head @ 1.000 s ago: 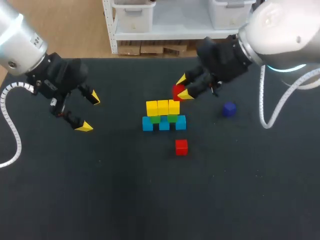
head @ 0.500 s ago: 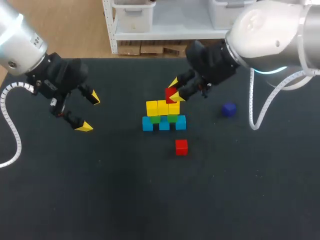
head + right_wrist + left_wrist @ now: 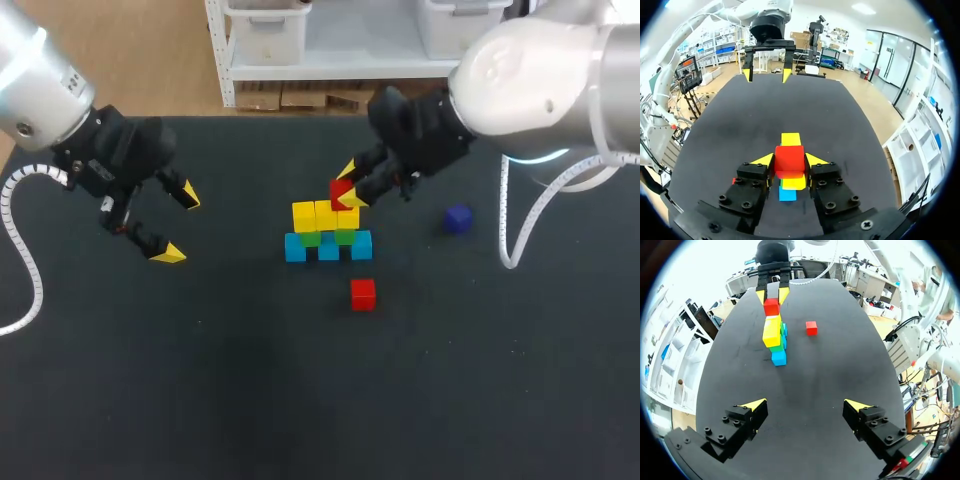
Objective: Place the blue cubes, place green cubes on the blue cubes, place the yellow cubes on the green cubes, then place the red cubes on the yellow cubes, and place purple cube on the red cubes.
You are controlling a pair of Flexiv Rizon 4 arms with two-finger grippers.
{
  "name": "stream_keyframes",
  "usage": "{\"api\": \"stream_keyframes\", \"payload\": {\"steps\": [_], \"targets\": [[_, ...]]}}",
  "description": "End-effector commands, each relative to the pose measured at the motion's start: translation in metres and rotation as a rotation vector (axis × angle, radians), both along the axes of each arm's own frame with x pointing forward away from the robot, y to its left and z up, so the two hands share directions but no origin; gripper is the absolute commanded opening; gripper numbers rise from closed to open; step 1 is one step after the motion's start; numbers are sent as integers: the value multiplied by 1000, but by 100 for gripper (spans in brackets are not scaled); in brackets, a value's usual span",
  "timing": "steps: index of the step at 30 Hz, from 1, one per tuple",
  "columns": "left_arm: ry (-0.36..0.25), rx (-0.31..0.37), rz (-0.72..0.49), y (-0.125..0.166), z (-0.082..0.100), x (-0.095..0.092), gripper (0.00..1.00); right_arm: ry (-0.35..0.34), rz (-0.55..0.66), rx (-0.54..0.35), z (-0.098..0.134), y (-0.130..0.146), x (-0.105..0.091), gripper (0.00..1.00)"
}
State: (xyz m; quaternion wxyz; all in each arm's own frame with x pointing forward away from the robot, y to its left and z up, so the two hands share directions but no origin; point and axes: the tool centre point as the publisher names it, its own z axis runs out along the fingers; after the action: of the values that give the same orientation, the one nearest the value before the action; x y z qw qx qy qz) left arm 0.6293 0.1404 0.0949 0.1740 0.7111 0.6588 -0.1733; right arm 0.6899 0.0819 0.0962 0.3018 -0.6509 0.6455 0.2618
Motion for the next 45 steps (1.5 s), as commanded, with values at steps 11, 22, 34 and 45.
{"api": "stream_keyframes", "payload": {"steps": [11, 22, 34, 45], "targets": [[-3, -5, -3, 2, -1, -1, 100, 12, -5, -9, -4, 1, 3, 0], [-3, -5, -3, 2, -1, -1, 100, 19, 7, -13, -7, 5, 4, 0], [-3, -5, -3, 2, -1, -1, 100, 22, 7, -20, -7, 6, 6, 0], [-3, -5, -3, 2, -1, -1, 100, 31, 3, -20, -8, 5, 6, 0]]}}
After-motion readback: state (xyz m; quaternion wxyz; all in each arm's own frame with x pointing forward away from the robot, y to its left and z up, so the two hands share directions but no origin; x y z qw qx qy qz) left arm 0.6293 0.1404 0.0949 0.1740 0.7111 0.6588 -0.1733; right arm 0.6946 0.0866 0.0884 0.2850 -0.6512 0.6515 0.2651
